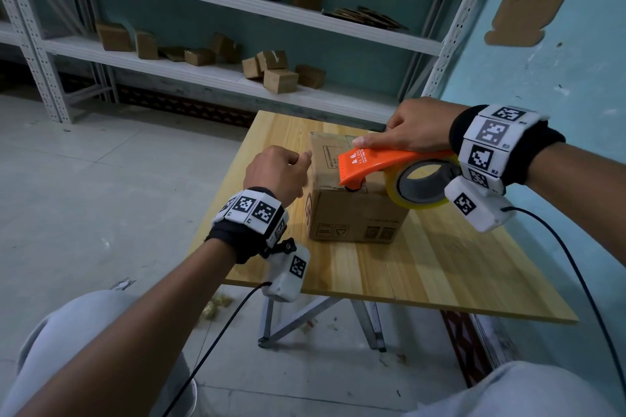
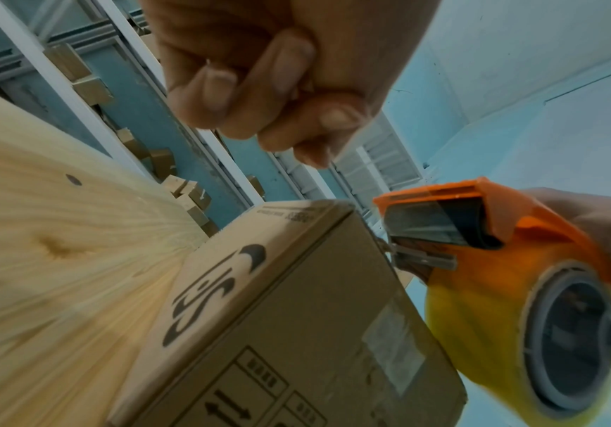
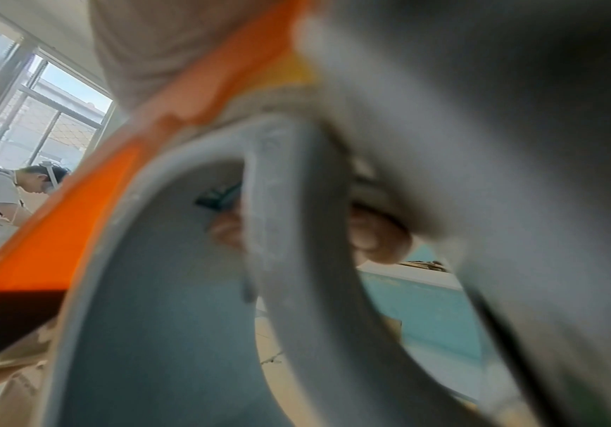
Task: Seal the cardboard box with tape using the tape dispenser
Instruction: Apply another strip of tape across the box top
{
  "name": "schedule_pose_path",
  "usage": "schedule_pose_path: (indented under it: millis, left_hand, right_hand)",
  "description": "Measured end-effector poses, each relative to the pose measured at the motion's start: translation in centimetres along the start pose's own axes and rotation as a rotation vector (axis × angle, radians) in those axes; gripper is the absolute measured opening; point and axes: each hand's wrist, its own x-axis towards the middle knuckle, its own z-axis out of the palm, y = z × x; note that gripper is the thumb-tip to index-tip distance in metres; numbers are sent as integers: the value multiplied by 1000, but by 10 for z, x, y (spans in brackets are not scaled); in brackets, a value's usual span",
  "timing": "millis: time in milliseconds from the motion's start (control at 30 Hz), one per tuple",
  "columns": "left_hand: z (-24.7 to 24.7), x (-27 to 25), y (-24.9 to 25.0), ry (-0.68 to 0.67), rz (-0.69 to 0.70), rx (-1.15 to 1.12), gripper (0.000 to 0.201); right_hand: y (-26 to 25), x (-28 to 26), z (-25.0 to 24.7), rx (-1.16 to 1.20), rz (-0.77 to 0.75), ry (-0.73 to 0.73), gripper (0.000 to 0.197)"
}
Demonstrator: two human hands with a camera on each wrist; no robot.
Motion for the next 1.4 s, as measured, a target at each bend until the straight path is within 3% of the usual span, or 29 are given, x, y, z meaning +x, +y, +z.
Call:
schedule_pose_path:
  millis: [300, 1400]
  left_hand:
    - [2, 1, 0, 10, 10, 31, 50]
    - [6, 0, -9, -51, -13, 79, 53]
  right_hand:
    - [-7, 2, -4, -102, 19, 11, 72]
    - [-24, 6, 0, -201, -4, -45, 64]
